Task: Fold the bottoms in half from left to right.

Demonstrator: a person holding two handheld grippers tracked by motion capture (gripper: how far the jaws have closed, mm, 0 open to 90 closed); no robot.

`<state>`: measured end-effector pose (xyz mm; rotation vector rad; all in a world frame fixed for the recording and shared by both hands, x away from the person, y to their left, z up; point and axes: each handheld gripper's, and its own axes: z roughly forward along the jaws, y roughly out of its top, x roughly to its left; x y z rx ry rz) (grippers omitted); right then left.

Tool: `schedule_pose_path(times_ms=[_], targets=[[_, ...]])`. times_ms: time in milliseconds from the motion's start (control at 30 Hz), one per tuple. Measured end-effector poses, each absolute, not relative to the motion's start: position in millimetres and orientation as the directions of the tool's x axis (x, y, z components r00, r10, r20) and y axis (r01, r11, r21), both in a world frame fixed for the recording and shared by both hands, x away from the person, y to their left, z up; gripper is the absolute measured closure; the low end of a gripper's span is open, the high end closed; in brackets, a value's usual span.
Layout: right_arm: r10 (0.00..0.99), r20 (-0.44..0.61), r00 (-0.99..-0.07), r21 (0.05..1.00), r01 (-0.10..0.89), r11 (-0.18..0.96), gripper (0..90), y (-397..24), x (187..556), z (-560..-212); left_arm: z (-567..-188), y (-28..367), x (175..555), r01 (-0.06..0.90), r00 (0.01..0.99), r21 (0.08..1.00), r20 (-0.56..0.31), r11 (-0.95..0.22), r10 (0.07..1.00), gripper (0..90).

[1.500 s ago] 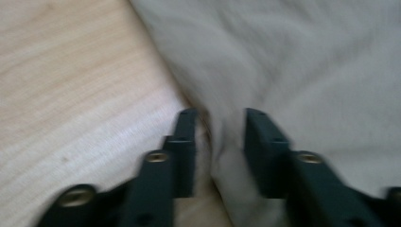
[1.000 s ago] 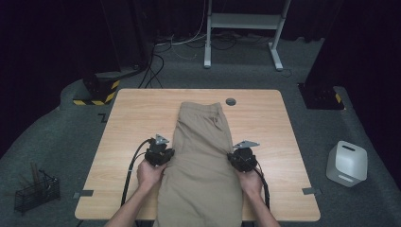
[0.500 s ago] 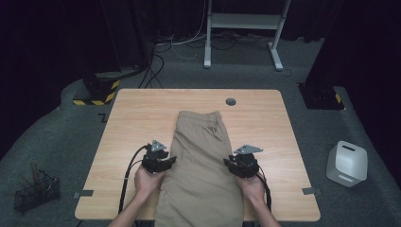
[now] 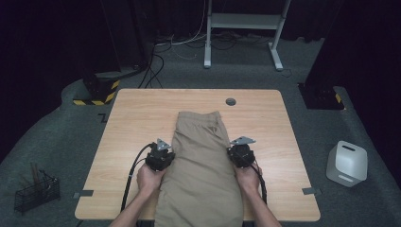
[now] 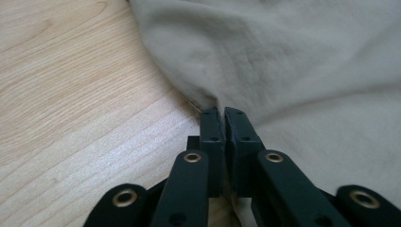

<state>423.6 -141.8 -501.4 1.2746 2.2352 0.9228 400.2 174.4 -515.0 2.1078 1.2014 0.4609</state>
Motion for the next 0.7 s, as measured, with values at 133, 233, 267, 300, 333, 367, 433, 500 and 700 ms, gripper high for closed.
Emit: schedule_pose_path(times_ms=[133, 233, 267, 300, 333, 367, 433, 500, 700], targets=[[0.878, 0.020, -0.478, 0.698, 0.635, 0.330, 89.5, -156, 434, -501, -515, 174, 402, 0.630, 0.514, 0.694, -0.036, -0.348, 0.857, 86.9], [0.879, -0.001, -0.477, 0.677, 0.646, 0.352, 76.4, -149, 432, -507, -515, 176, 401, 0.632, 0.497, 0.694, -0.021, -0.345, 0.868, 79.8], [0.883, 0.014, -0.470, 0.686, 0.647, 0.334, 72.1, -150, 430, -506, -515, 178, 400, 0.634, 0.494, 0.696, -0.028, -0.338, 0.869, 72.5], [0.885, 0.024, -0.466, 0.696, 0.643, 0.320, 69.4, -152, 427, -505, -514, 180, 397, 0.631, 0.495, 0.702, -0.038, -0.329, 0.868, 65.5], [0.884, 0.033, -0.466, 0.707, 0.636, 0.309, 67.4, -153, 422, -503, -512, 181, 395, 0.626, 0.501, 0.708, -0.044, -0.326, 0.864, 60.1], [0.882, 0.042, -0.470, 0.718, 0.628, 0.300, 66.3, -153, 416, -501, -510, 181, 392, 0.618, 0.512, 0.715, -0.049, -0.328, 0.858, 55.7], [0.866, 0.042, -0.498, 0.738, 0.600, 0.309, 65.0, -153, 405, -497, -506, 179, 383, 0.595, 0.541, 0.727, -0.045, -0.344, 0.840, 49.5], [0.846, 0.051, -0.531, 0.751, 0.578, 0.318, 63.6, -151, 391, -495, -503, 176, 375, 0.573, 0.572, 0.739, -0.052, -0.354, 0.819, 45.3], [0.802, 0.065, -0.593, 0.733, 0.574, 0.365, 59.1, -142, 375, -507, -511, 162, 367, 0.565, 0.620, 0.721, -0.051, -0.401, 0.783, 40.5]])
